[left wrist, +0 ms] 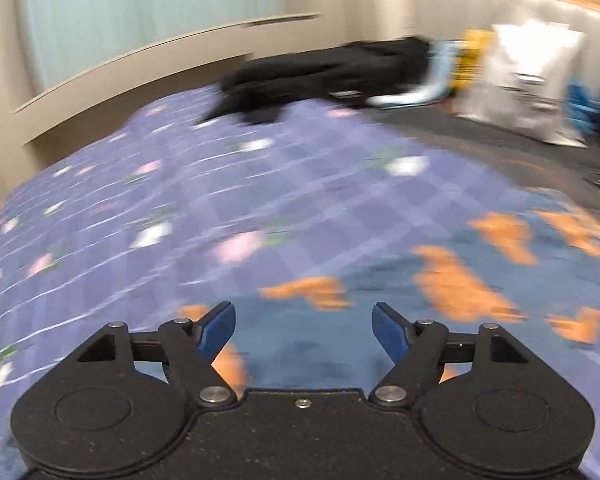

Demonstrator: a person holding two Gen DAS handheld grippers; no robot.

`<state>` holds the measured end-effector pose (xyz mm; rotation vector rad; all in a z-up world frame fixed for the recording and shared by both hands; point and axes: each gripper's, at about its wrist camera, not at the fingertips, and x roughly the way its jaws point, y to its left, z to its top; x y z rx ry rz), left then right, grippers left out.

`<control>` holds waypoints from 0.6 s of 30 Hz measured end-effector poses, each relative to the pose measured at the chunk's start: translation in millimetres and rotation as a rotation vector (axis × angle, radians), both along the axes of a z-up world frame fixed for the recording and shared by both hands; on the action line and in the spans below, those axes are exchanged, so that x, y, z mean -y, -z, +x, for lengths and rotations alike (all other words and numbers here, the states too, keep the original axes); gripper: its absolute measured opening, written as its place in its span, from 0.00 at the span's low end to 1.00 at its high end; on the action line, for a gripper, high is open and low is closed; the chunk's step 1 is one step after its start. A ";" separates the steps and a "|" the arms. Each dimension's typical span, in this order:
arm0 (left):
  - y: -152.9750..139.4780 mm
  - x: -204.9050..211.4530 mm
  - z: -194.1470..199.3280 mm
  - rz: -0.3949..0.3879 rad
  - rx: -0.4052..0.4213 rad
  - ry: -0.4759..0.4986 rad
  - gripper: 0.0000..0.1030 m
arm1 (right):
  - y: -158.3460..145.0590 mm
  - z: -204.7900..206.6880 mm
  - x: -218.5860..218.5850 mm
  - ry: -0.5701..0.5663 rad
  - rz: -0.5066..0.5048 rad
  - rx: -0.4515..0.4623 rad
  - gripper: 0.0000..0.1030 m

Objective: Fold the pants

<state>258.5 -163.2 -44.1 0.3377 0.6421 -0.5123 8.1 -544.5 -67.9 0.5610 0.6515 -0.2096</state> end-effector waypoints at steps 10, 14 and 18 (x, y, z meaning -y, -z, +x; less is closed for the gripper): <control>21.1 -45.8 96.8 -0.026 -0.185 -0.152 0.42 | 14.4 -9.1 -16.5 -0.019 0.077 -0.019 0.87; 24.9 -41.7 100.4 -0.043 -0.204 -0.132 0.10 | 20.8 -6.0 -14.3 -0.007 0.128 -0.022 0.87; 30.0 -35.5 103.1 -0.004 -0.147 -0.199 0.00 | 27.0 -3.5 -10.4 0.013 0.167 -0.024 0.87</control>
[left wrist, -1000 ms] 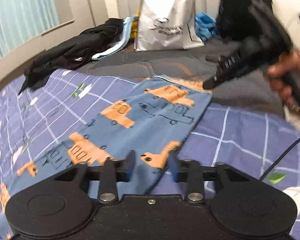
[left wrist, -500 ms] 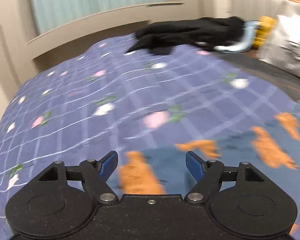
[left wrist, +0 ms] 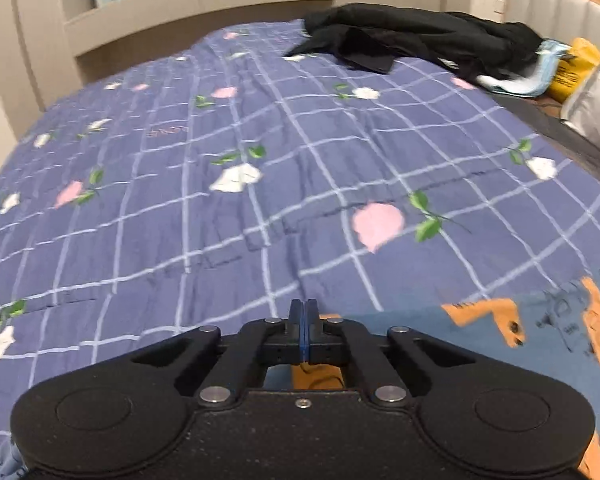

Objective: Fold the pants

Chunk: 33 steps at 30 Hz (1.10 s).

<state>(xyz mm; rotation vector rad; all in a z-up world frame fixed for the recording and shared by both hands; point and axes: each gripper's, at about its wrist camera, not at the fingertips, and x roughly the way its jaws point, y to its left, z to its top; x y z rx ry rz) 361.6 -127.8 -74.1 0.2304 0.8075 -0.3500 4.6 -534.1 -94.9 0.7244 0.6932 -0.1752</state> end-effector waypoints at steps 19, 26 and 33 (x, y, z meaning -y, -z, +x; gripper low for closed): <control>-16.8 77.5 -147.1 -0.167 0.042 0.268 0.71 | 27.3 12.9 23.7 0.171 0.272 0.099 0.65; -0.3 101.0 -163.8 -0.153 -0.027 0.304 0.71 | 41.9 12.5 26.2 0.333 0.343 0.143 0.30; -18.7 94.2 -145.6 -0.269 -0.069 0.258 0.71 | 5.0 21.8 1.9 0.291 0.052 0.184 0.15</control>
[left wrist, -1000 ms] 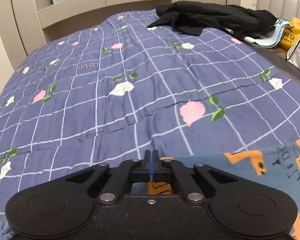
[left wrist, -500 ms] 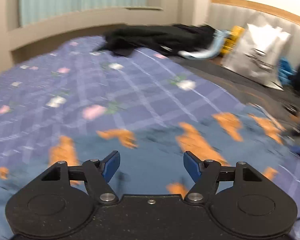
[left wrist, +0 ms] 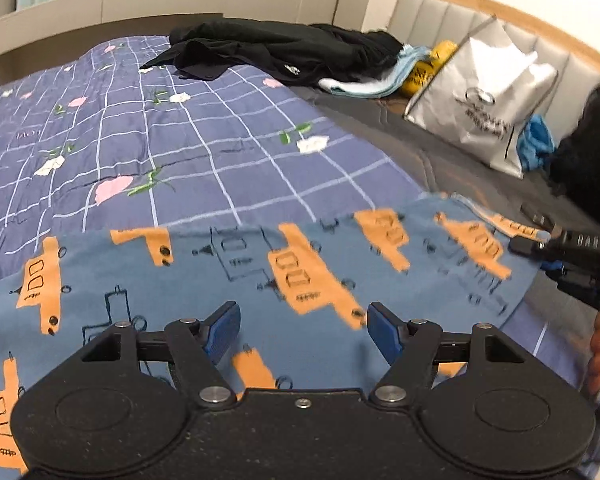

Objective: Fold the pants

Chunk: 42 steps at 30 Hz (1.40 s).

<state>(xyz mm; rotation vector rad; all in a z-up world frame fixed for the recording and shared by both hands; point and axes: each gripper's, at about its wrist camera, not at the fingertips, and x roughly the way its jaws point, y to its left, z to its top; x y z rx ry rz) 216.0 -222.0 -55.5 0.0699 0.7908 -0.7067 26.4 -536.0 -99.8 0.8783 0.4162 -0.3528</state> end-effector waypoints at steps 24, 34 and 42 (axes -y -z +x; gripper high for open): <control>20.8 -25.6 40.1 -0.396 -0.417 -0.044 0.72 | -53.4 75.3 -237.9 -0.655 -0.976 -0.110 0.13; 44.3 -32.8 38.5 -0.447 -0.501 -0.087 0.75 | -15.0 68.8 -246.6 -0.691 -0.948 -0.171 0.14; 46.2 -21.4 43.1 -0.417 -0.498 -0.156 0.67 | -7.3 62.5 -247.4 -0.674 -0.975 -0.163 0.17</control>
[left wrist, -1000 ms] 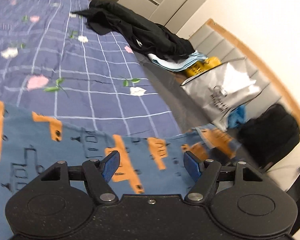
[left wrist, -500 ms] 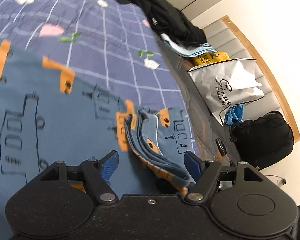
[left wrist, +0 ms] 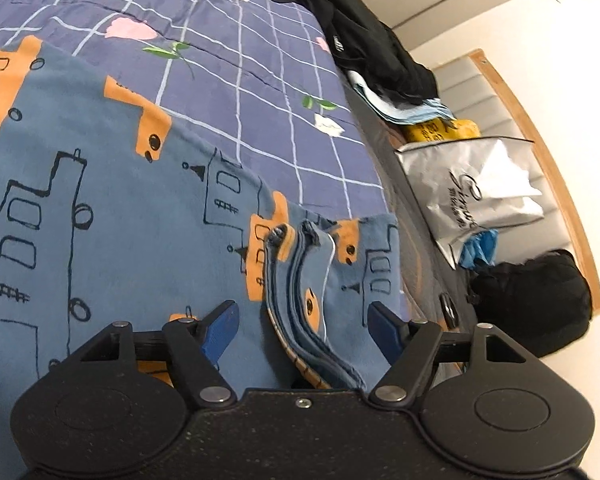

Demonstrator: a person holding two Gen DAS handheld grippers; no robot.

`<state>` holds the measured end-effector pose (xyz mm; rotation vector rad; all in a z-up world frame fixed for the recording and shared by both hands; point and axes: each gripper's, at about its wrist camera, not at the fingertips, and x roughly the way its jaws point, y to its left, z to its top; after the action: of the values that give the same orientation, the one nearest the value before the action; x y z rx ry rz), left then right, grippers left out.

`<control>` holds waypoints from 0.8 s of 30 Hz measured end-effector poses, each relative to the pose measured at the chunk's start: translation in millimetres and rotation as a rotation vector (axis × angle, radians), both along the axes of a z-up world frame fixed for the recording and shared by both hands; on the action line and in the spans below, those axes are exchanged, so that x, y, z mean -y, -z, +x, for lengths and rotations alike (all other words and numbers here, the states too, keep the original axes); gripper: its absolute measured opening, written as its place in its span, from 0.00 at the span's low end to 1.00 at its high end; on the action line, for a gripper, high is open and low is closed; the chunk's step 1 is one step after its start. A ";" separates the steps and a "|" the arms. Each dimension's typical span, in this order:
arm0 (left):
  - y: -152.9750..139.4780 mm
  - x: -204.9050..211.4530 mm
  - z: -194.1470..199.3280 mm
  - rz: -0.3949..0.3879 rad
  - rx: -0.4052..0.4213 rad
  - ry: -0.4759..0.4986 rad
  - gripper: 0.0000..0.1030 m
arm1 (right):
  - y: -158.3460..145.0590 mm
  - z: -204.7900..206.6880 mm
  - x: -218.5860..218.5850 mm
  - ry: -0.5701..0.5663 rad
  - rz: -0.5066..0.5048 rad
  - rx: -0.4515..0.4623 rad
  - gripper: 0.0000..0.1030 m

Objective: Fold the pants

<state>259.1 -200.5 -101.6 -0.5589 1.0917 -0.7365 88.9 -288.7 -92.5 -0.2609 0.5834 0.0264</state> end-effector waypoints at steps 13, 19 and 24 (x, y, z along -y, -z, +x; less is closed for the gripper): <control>-20.6 22.8 -5.6 0.161 0.108 -0.006 0.10 | -8.2 -6.1 -3.9 0.015 -0.003 0.019 0.15; -45.4 15.0 -19.0 0.194 0.214 0.002 0.09 | -22.7 -14.9 -14.1 0.013 -0.009 0.051 0.13; -61.4 -10.5 -25.3 0.204 0.271 -0.014 0.08 | -35.8 -17.8 -30.9 -0.021 -0.011 0.072 0.13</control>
<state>233.8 -190.0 -40.3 -0.2828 0.8966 -0.6583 71.1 -257.8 -56.7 -0.2771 0.5092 0.0340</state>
